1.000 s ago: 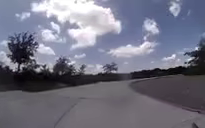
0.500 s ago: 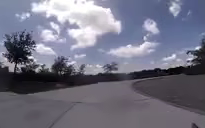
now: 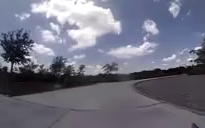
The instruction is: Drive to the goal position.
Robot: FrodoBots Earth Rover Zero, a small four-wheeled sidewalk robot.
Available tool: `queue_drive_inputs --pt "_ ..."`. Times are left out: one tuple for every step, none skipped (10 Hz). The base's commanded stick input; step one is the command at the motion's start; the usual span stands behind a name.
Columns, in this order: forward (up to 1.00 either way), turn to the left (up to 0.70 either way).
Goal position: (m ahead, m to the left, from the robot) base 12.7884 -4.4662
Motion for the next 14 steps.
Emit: queue_drive_inputs --pt "0.85 0.0" --pt "0.85 0.0" --pt "0.85 0.0" --pt "0.85 0.0" --pt "0.85 0.0" --pt "0.85 0.0" --pt "0.85 0.0" --pt "0.85 0.0" --pt "0.85 0.0" --pt "0.85 0.0" --pt "0.85 0.0" --pt "0.85 0.0" --pt "0.85 0.0" --pt "0.85 0.0"
